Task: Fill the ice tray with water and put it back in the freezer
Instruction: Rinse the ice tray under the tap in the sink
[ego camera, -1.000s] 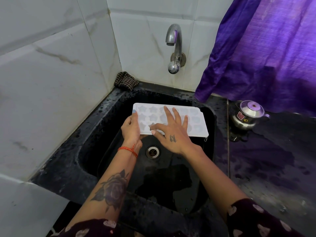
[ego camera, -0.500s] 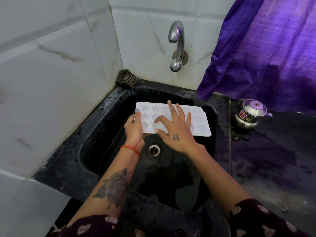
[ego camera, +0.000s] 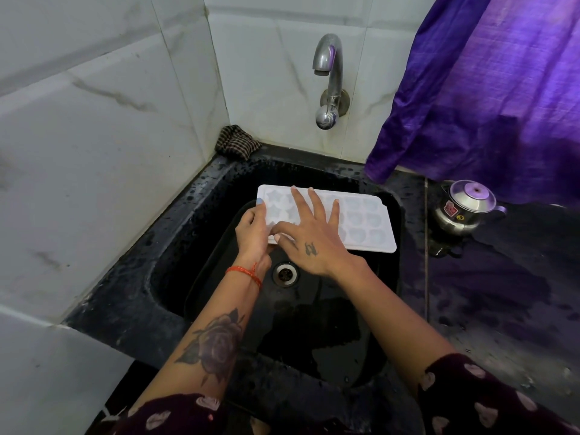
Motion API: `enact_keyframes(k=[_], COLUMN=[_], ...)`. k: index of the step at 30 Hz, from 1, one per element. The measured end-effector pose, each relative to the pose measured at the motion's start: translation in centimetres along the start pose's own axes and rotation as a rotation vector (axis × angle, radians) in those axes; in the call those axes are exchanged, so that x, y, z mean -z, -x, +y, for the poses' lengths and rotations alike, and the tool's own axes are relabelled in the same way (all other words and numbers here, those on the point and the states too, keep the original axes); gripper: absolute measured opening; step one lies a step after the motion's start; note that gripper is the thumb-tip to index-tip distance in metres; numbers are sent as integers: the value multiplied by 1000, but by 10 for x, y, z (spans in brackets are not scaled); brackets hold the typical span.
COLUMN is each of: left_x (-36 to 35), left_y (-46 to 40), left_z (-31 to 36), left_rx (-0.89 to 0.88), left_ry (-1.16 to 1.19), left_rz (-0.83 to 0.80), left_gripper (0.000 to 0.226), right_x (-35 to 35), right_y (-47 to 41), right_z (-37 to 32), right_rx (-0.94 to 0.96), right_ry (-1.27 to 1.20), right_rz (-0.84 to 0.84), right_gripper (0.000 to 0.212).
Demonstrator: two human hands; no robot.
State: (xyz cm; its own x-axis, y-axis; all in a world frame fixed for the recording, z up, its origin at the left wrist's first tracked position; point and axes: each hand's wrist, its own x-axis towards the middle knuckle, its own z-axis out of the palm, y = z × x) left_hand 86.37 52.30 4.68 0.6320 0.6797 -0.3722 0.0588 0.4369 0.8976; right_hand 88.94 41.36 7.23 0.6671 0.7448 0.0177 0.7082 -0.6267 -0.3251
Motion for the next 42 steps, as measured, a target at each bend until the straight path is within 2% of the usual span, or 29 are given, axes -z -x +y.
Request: enact_keyframes(k=[7, 12, 16, 19, 24, 26, 28, 31, 37, 42], left_x=[1, 3, 8, 10, 13, 14, 15, 17, 27, 31], left_y=[-1, 0, -2, -3, -2, -3, -4, -6, -15, -20], left_z=[-1, 1, -2, -3, -4, -5, -7, -11, -25, -33], left_rx=[11, 11, 22, 25, 51, 62, 78, 106, 207, 303], left_ry=[30, 27, 11, 0, 15, 5, -6, -26, -103, -173], left_rz=[5, 13, 24, 30, 33, 32, 27, 20, -5, 12], left_gripper=[20, 21, 21, 20, 20, 21, 21, 23, 33, 31], right_x=[-1, -2, 6, 11, 17, 17, 16, 16, 16, 19], right_y=[-2, 7, 16, 22, 27, 27, 30, 31, 29, 28], right_z=[-1, 14, 38, 55, 80, 87, 89, 93, 98, 99], right_rx=[26, -15, -214, -444, -756, -845, -880, -887, -900, -894], right_ry=[30, -60, -78, -70, -283, -475, -665, -795, -861, -860], right_rz=[-18, 150, 268, 298, 217, 185, 232, 291, 334, 357], right_gripper=[28, 32, 39, 51, 70, 64, 45, 30, 27, 23])
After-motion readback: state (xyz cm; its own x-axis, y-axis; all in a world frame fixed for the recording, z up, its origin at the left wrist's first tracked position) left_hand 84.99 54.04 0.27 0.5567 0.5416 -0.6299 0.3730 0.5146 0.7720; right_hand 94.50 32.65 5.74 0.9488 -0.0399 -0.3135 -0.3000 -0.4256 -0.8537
